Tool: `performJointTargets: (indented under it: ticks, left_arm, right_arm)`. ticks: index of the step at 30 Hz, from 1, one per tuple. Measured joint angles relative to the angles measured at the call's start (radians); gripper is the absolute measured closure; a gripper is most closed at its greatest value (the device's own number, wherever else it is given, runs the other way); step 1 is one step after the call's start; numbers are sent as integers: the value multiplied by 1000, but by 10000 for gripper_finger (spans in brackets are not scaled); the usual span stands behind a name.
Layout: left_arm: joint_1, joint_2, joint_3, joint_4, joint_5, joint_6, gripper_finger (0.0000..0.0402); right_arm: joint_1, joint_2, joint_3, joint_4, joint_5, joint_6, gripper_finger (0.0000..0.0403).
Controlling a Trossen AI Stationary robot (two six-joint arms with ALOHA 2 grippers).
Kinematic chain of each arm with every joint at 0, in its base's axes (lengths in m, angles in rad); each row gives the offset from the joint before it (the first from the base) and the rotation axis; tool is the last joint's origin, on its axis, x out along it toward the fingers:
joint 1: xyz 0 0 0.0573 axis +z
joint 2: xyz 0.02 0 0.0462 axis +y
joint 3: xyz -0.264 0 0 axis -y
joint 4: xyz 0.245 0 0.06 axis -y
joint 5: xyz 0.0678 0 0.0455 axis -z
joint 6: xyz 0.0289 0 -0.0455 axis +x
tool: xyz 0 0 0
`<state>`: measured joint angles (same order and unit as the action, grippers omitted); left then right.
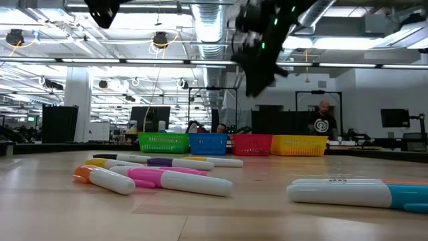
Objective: Pick & Place Markers
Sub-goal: Put the small black highlighter pen into the blue bin
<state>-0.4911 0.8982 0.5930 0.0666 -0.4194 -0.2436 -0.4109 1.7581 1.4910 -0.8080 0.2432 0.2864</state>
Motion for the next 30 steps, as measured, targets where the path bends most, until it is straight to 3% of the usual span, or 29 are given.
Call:
performJointTargets:
  ticks: [8, 19, 24, 26, 30]
  left_arm:
    - [0, 41, 0, 3, 0, -8, 239]
    - [0, 40, 0, 12, 19, -79, 239]
    - [-34, 20, 0, 15, 220, -157, 239]
    - [-75, 14, 0, 15, 219, -181, 239]
    - [-137, 5, 0, -10, 108, -169, 239]
  right_arm:
    - [51, -137, 0, 91, -2, -59, 295]
    - [101, -154, 0, 82, -18, -94, 295]
    - [238, -243, -2, 53, -109, -173, 295]
    - [322, -296, -17, 80, -139, -190, 295]
    - [468, -394, -73, 191, -141, -208, 295]
